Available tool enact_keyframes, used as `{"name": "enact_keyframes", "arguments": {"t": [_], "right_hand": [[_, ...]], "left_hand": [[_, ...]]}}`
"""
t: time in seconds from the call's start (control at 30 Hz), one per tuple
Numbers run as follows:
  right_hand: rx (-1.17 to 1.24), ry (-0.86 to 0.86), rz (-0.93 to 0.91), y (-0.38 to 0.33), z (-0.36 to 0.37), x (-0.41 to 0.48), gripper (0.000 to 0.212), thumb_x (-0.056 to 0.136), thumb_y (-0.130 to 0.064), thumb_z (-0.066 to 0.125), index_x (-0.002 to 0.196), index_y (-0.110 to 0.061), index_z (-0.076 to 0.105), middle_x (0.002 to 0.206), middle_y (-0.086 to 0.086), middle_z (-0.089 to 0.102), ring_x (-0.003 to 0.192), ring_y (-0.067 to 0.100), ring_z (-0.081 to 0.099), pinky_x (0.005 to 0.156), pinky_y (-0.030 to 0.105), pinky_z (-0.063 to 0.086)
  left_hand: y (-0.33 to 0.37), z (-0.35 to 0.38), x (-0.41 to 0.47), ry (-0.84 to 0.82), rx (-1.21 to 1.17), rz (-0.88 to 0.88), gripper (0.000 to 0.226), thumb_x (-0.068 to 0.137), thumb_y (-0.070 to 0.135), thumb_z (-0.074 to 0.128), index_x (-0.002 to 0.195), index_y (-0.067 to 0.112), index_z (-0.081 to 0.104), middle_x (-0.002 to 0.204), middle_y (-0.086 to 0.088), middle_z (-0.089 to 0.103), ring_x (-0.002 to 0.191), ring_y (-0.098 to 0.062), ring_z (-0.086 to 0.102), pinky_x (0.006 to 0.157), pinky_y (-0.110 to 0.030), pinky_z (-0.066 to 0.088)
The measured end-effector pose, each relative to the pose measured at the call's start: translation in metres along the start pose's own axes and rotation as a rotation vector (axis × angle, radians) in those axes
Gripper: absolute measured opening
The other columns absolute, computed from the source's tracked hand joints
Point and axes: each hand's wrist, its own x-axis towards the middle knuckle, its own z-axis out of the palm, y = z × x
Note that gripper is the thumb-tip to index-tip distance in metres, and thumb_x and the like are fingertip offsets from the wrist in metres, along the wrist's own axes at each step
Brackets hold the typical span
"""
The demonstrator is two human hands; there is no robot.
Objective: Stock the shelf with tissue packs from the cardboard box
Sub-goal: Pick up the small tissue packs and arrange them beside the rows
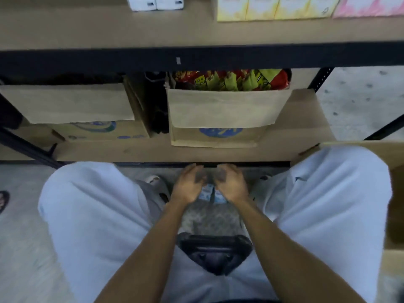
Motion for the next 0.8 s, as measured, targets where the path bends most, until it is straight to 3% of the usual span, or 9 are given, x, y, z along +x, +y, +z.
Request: {"name": "enact_keyframes", "arguments": {"t": [0.1, 0.17, 0.27, 0.33, 0.37, 0.43, 0.57, 0.8], "right_hand": [[0.068, -0.065, 0.13, 0.021, 0.024, 0.006, 0.033, 0.089, -0.021, 0.06, 0.119, -0.009, 0.061, 0.12, 0.011, 0.062, 0.112, 0.028, 0.057, 0.093, 0.032, 0.043], [0.19, -0.117, 0.193, 0.033, 0.037, 0.009, 0.027, 0.087, -0.021, 0.06, 0.108, -0.004, 0.063, 0.108, 0.012, 0.061, 0.103, 0.027, 0.055, 0.09, 0.034, 0.042], [0.202, -0.14, 0.243, 0.058, 0.058, 0.014, 0.024, 0.087, -0.016, 0.061, 0.107, -0.003, 0.063, 0.107, 0.004, 0.058, 0.1, 0.02, 0.052, 0.094, 0.035, 0.043], [0.206, -0.089, 0.249, 0.071, 0.068, 0.018, 0.022, 0.086, -0.011, 0.061, 0.103, 0.001, 0.068, 0.105, 0.017, 0.067, 0.098, 0.033, 0.062, 0.093, 0.036, 0.047], [0.186, -0.086, 0.256, 0.074, 0.069, 0.021, 0.024, 0.085, -0.013, 0.061, 0.103, -0.001, 0.069, 0.105, 0.019, 0.069, 0.098, 0.034, 0.063, 0.09, 0.029, 0.045], [0.165, -0.101, 0.283, 0.079, 0.075, 0.027, 0.027, 0.083, -0.017, 0.065, 0.107, -0.006, 0.07, 0.11, 0.016, 0.069, 0.103, 0.031, 0.064, 0.086, 0.028, 0.044], [0.084, -0.174, 0.325, 0.095, 0.091, 0.039, 0.03, 0.087, -0.022, 0.064, 0.116, -0.014, 0.065, 0.119, 0.01, 0.066, 0.11, 0.027, 0.062, 0.091, 0.031, 0.047], [0.021, -0.228, 0.339, 0.116, 0.113, 0.048, 0.048, 0.088, -0.024, 0.063, 0.135, -0.022, 0.05, 0.137, 0.008, 0.049, 0.124, 0.026, 0.049, 0.101, 0.034, 0.043]], "left_hand": [[-0.016, 0.023, 0.016, -0.083, -0.092, -0.129, 0.038, 0.099, 0.022, 0.049, 0.132, 0.003, 0.05, 0.137, -0.015, 0.051, 0.125, -0.032, 0.048, 0.097, -0.028, 0.037], [-0.024, 0.037, 0.025, -0.127, -0.124, -0.163, 0.032, 0.099, 0.017, 0.049, 0.127, 0.003, 0.054, 0.13, -0.016, 0.054, 0.115, -0.033, 0.053, 0.091, -0.03, 0.041], [-0.039, 0.061, 0.037, -0.17, -0.181, -0.199, 0.04, 0.097, 0.018, 0.053, 0.135, 0.007, 0.05, 0.137, -0.014, 0.049, 0.125, -0.034, 0.047, 0.102, -0.042, 0.041], [-0.054, 0.078, 0.044, -0.196, -0.214, -0.242, 0.046, 0.093, 0.021, 0.059, 0.137, 0.007, 0.049, 0.14, -0.014, 0.048, 0.13, -0.033, 0.045, 0.105, -0.046, 0.039], [-0.058, 0.086, 0.047, -0.194, -0.225, -0.26, 0.051, 0.09, 0.027, 0.061, 0.135, 0.006, 0.051, 0.14, -0.015, 0.049, 0.129, -0.034, 0.047, 0.105, -0.047, 0.04], [-0.064, 0.095, 0.051, -0.203, -0.228, -0.292, 0.056, 0.084, 0.034, 0.063, 0.132, 0.007, 0.054, 0.139, -0.016, 0.05, 0.128, -0.034, 0.048, 0.108, -0.043, 0.039], [-0.076, 0.11, 0.061, -0.221, -0.166, -0.35, 0.048, 0.089, 0.01, 0.065, 0.135, 0.008, 0.052, 0.144, -0.016, 0.046, 0.135, -0.031, 0.04, 0.109, -0.029, 0.027], [-0.087, 0.13, 0.073, -0.228, -0.135, -0.326, 0.058, 0.088, 0.016, 0.066, 0.142, 0.018, 0.046, 0.151, -0.013, 0.036, 0.14, -0.032, 0.033, 0.115, -0.04, 0.029]]}}
